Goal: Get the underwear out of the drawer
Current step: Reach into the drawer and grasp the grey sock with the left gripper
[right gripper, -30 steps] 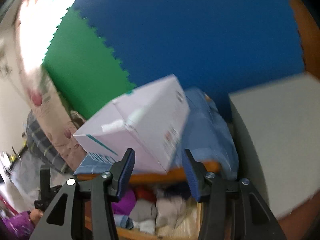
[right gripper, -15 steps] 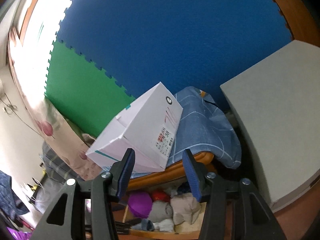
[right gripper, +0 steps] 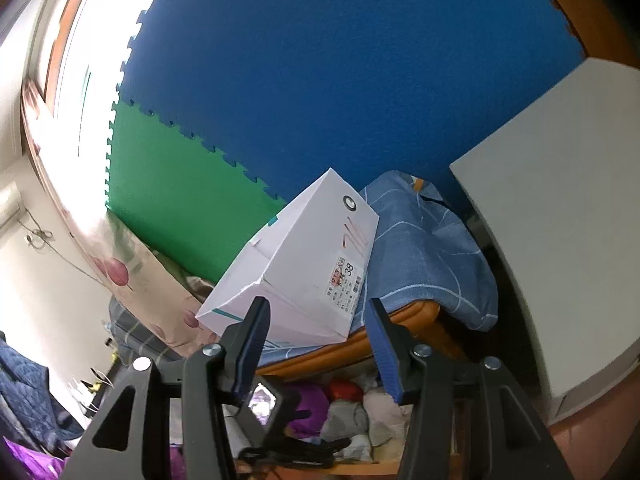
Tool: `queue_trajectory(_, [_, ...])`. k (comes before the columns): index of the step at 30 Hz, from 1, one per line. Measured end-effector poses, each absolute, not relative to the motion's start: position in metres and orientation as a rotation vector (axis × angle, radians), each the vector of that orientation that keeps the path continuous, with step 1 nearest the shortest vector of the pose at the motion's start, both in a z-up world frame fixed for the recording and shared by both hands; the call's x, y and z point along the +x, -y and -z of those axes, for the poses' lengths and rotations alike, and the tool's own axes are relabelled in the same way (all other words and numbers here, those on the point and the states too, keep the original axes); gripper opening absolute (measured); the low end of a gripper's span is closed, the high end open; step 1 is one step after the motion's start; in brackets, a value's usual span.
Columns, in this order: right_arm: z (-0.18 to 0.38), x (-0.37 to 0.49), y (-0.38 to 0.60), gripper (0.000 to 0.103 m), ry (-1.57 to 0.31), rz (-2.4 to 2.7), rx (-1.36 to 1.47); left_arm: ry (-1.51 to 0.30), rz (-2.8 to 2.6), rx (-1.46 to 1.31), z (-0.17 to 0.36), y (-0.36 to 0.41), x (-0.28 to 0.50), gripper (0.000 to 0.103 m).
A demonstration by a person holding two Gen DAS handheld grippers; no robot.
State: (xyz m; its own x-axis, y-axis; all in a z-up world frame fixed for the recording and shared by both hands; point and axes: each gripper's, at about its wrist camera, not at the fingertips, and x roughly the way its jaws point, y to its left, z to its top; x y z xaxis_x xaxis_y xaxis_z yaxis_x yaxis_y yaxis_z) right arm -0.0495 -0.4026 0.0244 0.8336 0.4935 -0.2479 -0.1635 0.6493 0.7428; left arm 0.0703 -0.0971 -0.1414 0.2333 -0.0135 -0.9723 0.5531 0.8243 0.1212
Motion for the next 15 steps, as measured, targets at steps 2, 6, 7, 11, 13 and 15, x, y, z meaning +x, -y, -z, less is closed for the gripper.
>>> queue_trajectory(2, [-0.023, -0.048, 0.404, 0.051, -0.462, -0.399, 0.802, -1.265, 0.435, 0.518, 0.139, 0.102, 0.071, 0.103])
queue_trajectory(6, [-0.022, -0.048, 0.404, 0.051, -0.463, -0.415, 0.814, -1.233, 0.398, 0.536, 0.14, 0.106, 0.072, 0.103])
queue_trajectory(7, [-0.023, -0.049, 0.404, 0.051, -0.462, -0.42, 0.812, -1.234, 0.372, 0.536, 0.142, 0.104, 0.072, 0.103])
queue_trajectory(11, [-0.023, -0.049, 0.403, 0.051, -0.459, -0.438, 0.813, -1.242, 0.332, 0.502, 0.144, 0.094, 0.071, 0.103])
queue_trajectory(13, [-0.023, -0.048, 0.401, 0.051, -0.463, -0.447, 0.816, -1.253, 0.305, 0.475, 0.146, 0.089, 0.072, 0.103])
queue_trajectory(15, [-0.023, -0.047, 0.399, 0.051, -0.47, -0.457, 0.818, -1.301, 0.259, 0.428, 0.15, 0.084, 0.073, 0.103])
